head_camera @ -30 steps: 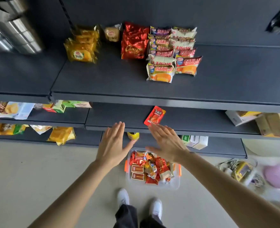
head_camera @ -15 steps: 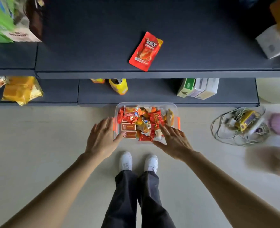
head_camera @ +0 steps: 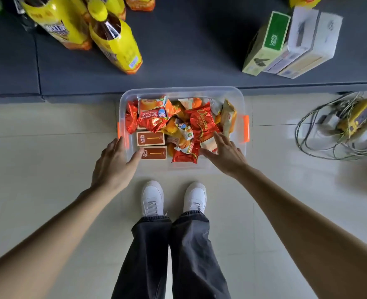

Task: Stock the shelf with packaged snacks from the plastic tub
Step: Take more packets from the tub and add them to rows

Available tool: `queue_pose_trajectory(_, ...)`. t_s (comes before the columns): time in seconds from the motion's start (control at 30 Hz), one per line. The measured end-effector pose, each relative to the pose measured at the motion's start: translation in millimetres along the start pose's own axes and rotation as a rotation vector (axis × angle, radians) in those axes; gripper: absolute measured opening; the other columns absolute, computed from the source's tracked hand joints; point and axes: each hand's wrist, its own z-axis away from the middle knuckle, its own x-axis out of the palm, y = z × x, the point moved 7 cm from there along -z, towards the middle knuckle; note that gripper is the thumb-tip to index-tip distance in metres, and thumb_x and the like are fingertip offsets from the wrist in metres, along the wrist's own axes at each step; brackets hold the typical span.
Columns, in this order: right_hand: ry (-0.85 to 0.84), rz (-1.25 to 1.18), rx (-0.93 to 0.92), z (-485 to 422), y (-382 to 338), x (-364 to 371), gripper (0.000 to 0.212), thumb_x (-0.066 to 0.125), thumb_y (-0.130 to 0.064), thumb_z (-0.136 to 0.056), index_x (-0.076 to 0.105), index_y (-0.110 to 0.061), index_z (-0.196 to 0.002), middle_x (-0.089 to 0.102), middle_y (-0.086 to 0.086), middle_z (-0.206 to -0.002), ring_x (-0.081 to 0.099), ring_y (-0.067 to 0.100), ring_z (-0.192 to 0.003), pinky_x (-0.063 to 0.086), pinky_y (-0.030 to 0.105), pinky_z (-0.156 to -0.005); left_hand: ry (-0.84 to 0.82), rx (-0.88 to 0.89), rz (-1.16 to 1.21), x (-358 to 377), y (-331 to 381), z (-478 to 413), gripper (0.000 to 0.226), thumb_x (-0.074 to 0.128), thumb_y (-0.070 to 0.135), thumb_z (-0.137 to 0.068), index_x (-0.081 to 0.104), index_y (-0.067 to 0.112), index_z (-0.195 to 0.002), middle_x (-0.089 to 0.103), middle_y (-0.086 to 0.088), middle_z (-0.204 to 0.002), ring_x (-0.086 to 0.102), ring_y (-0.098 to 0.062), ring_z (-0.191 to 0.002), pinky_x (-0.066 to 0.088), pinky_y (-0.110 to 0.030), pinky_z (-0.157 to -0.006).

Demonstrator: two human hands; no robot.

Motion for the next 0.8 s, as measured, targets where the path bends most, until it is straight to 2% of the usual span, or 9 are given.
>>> queue_pose_trajectory(0.17, 0.077, -0.058, 0.031, -58.5, 26.4, 22.0, 0.082, 0.042, -0.062, -0.091, 0.010, -0.018, -0.153, 0.015, 0.003, -0.160, 0.021, 0.027, -0.143, 0.024, 0.046, -0.112, 0.048, -0.001, 0.040, 40.3, -26.9, -49.8, 0.065, 0.041, 0.053, -0.093, 0.030, 0.016, -0.146, 0.040, -0.012, -0.146, 0.039, -0.032, -0.132, 0.038, -0.045, -0.103)
queue_pose_trajectory(0.33, 0.234, -0.096, 0.081, -102.7, 37.7, 25.9, 0.079, 0.049, -0.055, -0.091, 0.016, -0.016, -0.152, 0.027, 0.007, -0.155, 0.027, 0.027, -0.141, 0.028, 0.043, -0.110, 0.022, -0.079, 0.102, 74.6, -51.4, -77.1, 0.077, 0.044, 0.053, -0.093, 0.014, 0.014, -0.152, 0.027, -0.013, -0.154, 0.031, -0.032, -0.139, 0.033, -0.045, -0.108)
queue_pose_trajectory(0.43, 0.281, -0.122, 0.139, -122.0, 38.7, 32.6, 0.080, 0.051, -0.056, -0.089, 0.020, -0.014, -0.150, 0.036, 0.011, -0.149, 0.033, 0.030, -0.137, 0.026, 0.044, -0.112, 0.044, -0.116, 0.178, 83.3, -52.9, -84.0, 0.078, 0.049, 0.047, -0.094, 0.009, 0.017, -0.153, 0.029, -0.015, -0.152, 0.037, -0.035, -0.135, 0.035, -0.046, -0.105)
queue_pose_trajectory(0.5, 0.340, -0.132, 0.207, -129.5, 37.3, 34.6, 0.076, 0.054, -0.057, -0.087, 0.031, -0.010, -0.142, 0.045, 0.011, -0.141, 0.039, 0.031, -0.132, 0.027, 0.045, -0.111, 0.076, -0.148, 0.229, 83.6, -53.1, -86.6, 0.076, 0.050, 0.047, -0.094, 0.011, 0.019, -0.153, 0.031, -0.016, -0.151, 0.039, -0.037, -0.132, 0.035, -0.047, -0.104)
queue_pose_trajectory(0.63, 0.494, -0.404, 0.326, -136.5, 41.0, 35.0, 0.050, 0.066, -0.046, -0.083, 0.055, -0.012, -0.118, 0.062, 0.009, -0.117, 0.055, 0.032, -0.113, 0.041, 0.049, -0.098, 0.072, -0.209, 0.293, 85.0, -55.0, -90.7, 0.075, 0.048, 0.048, -0.094, 0.014, 0.016, -0.152, 0.032, -0.018, -0.149, 0.041, -0.039, -0.130, 0.034, -0.047, -0.104)
queue_pose_trajectory(0.73, 0.532, -0.608, 0.351, -128.6, 36.1, 34.2, 0.042, 0.071, -0.039, -0.081, 0.061, -0.012, -0.110, 0.064, 0.010, -0.111, 0.061, 0.027, -0.101, 0.050, 0.044, -0.090, 0.062, -0.241, 0.339, 79.5, -52.9, -91.6, 0.070, 0.047, 0.047, -0.095, 0.020, 0.015, -0.151, 0.037, -0.019, -0.147, 0.039, -0.036, -0.132, 0.033, -0.041, -0.105)
queue_pose_trajectory(0.8, 0.564, -0.760, 0.318, -113.9, 27.7, 30.5, 0.036, 0.074, -0.034, -0.081, 0.062, -0.011, -0.107, 0.066, 0.008, -0.106, 0.064, 0.023, -0.094, 0.053, 0.043, -0.085, 0.092, -0.244, 0.370, 70.3, -50.7, -91.7, 0.062, 0.045, 0.048, -0.095, 0.033, 0.013, -0.146, 0.044, -0.017, -0.141, 0.040, -0.033, -0.131, 0.033, -0.038, -0.104)
